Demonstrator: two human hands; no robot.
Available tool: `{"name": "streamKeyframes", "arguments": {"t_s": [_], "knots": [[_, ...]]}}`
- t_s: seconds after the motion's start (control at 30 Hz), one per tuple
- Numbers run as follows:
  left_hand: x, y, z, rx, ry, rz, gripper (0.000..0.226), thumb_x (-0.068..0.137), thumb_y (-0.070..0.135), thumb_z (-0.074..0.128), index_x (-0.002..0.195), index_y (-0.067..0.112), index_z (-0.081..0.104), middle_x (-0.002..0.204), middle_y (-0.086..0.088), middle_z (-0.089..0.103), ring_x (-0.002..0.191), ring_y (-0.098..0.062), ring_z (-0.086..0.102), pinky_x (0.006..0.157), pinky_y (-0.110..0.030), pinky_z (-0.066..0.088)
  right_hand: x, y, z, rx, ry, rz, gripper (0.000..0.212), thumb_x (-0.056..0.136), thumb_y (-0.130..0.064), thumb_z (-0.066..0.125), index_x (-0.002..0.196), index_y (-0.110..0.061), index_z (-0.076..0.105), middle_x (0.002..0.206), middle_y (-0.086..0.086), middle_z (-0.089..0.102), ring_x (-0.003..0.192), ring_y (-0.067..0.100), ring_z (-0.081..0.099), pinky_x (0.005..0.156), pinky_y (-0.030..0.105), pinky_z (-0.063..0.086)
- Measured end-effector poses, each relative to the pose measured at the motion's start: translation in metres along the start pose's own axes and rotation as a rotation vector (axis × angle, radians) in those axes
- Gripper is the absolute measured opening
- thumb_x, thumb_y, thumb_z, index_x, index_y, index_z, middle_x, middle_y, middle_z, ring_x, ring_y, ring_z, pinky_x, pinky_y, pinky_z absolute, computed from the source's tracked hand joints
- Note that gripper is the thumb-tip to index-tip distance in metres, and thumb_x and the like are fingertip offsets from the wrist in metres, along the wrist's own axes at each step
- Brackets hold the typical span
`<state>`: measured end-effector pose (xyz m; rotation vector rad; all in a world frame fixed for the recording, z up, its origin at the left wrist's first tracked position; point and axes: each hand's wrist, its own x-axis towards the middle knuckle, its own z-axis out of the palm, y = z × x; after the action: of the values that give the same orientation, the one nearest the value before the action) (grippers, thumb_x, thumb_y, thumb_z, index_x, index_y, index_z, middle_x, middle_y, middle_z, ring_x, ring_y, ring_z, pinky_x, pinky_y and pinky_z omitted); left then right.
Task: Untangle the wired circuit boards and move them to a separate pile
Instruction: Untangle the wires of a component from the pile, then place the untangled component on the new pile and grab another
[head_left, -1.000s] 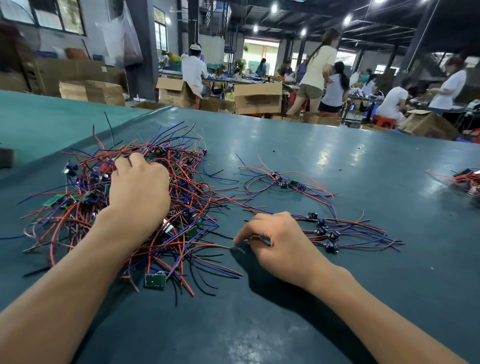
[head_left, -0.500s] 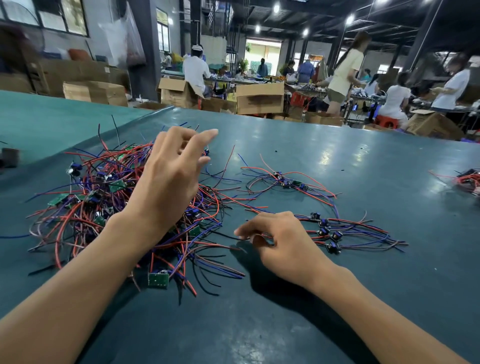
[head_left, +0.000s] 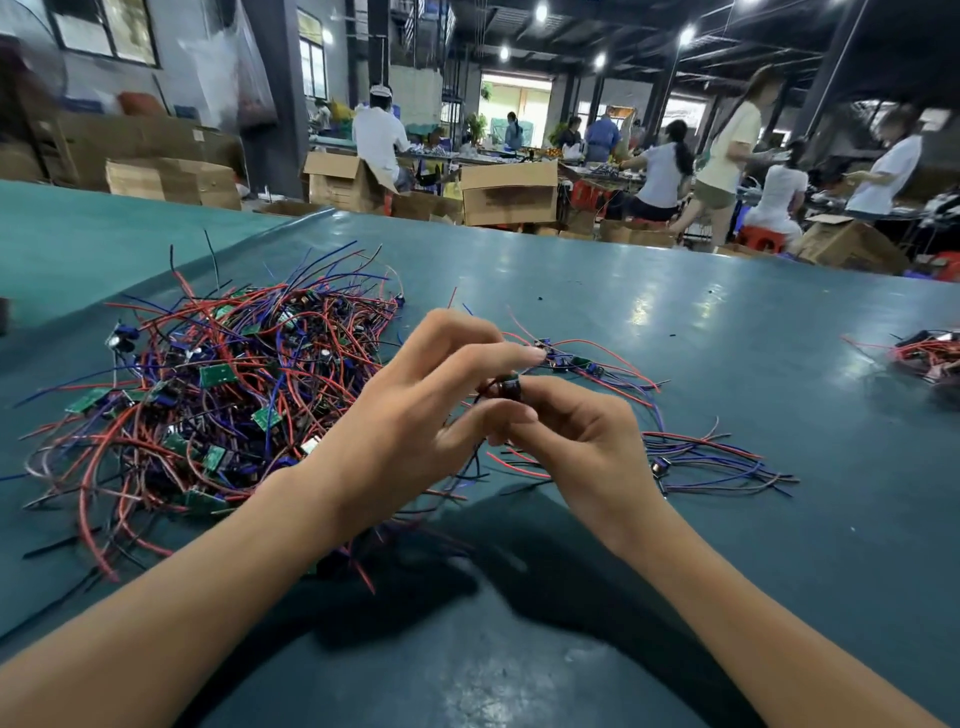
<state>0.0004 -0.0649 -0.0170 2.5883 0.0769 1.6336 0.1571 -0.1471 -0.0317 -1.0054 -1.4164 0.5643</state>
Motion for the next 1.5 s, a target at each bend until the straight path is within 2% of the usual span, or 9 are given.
{"name": "streamKeyframes", "arguments": {"t_s": [0.17,0.3,0.43,0.77,0.97,1.07,1.2,1.37,1.5], "knots": [[-0.005,-0.007,0.003,-0.100,-0.027,-0.224,0.043,0.095,0.014,0.070,0.136,0.019,0.057,0.122,0.001,0.059,0.091,-0.015,0.069,0.067,-0.026,0.056,0.006,-0.001,-0.005,0.276,0.141,0.145,0.014,0.085,-0.001,0.071,0.098,-0.005,0.075,0.077,0.010,0.071,0.070,0.021,0.063,0.070,0.029,0.053],[-0.008,-0.011,0.003,-0.451,-0.112,-0.583,0.044,0.092,0.018,0.070,0.133,0.030,0.058,0.111,0.003,0.071,0.068,-0.020,0.072,0.052,-0.017,0.045,0.007,-0.002,-0.009,0.406,0.161,0.253,0.034,0.083,-0.003,0.069,0.117,-0.005,0.069,0.079,0.015,0.061,0.069,0.020,0.065,0.070,0.032,0.056],[-0.003,-0.012,0.004,-0.705,-0.166,-0.856,0.041,0.085,0.031,0.076,0.124,0.023,0.064,0.088,-0.007,0.075,0.059,-0.014,0.065,0.041,-0.019,0.040,0.006,-0.002,-0.009,0.421,0.141,0.264,0.030,0.090,0.006,0.061,0.118,-0.005,0.067,0.072,0.011,0.063,0.067,0.023,0.065,0.068,0.031,0.058],[-0.003,-0.016,0.000,-0.886,-0.349,-1.020,0.011,0.085,0.002,0.063,0.085,0.013,0.064,0.065,-0.008,0.063,0.054,-0.015,0.055,0.051,-0.024,0.043,0.005,-0.001,-0.007,0.342,-0.039,0.374,0.023,0.074,-0.007,0.074,0.097,-0.010,0.074,0.072,0.011,0.065,0.057,0.024,0.058,0.061,0.036,0.056],[0.000,-0.026,-0.012,-1.395,-0.237,-1.194,0.057,0.078,0.001,0.060,0.133,0.014,0.057,0.060,-0.002,0.046,0.045,-0.011,0.037,0.035,-0.019,0.034,0.006,0.001,-0.009,0.340,-0.080,0.497,0.033,0.061,0.006,0.057,0.091,-0.004,0.060,0.072,0.016,0.062,0.057,0.026,0.061,0.060,0.035,0.056],[0.000,-0.027,-0.017,-1.568,-0.134,-1.165,0.053,0.072,0.010,0.062,0.125,0.011,0.068,0.070,-0.004,0.060,0.053,-0.013,0.047,0.036,-0.020,0.038,0.004,-0.002,-0.008,0.311,-0.146,0.534,0.031,0.055,0.006,0.048,0.083,-0.005,0.058,0.067,0.013,0.054,0.054,0.022,0.053,0.060,0.035,0.053],[-0.002,-0.029,-0.018,-1.640,-0.026,-1.114,0.057,0.063,0.014,0.043,0.109,0.008,0.076,0.095,-0.010,0.072,0.075,-0.022,0.066,0.054,-0.026,0.051,0.003,-0.005,-0.008,0.358,-0.240,0.595,0.031,0.058,-0.002,0.043,0.083,-0.003,0.060,0.064,0.007,0.046,0.053,0.023,0.043,0.060,0.037,0.053],[-0.003,-0.027,-0.010,-1.549,-0.032,-1.097,0.071,0.059,-0.009,0.059,0.128,0.008,0.063,0.109,-0.008,0.072,0.089,-0.022,0.072,0.063,-0.035,0.058,0.003,-0.004,-0.005,0.464,-0.291,0.622,0.027,0.085,-0.023,0.045,0.083,-0.007,0.066,0.067,0.004,0.044,0.054,0.019,0.043,0.058,0.034,0.049],[-0.004,-0.023,0.003,-1.459,0.015,-1.212,0.068,0.074,0.000,0.076,0.135,0.014,0.048,0.115,-0.008,0.072,0.089,-0.021,0.073,0.061,-0.031,0.059,0.005,0.000,-0.005,0.345,-0.183,0.515,0.036,0.097,-0.024,0.045,0.075,-0.018,0.073,0.075,0.001,0.061,0.062,0.018,0.053,0.058,0.030,0.046]]}}
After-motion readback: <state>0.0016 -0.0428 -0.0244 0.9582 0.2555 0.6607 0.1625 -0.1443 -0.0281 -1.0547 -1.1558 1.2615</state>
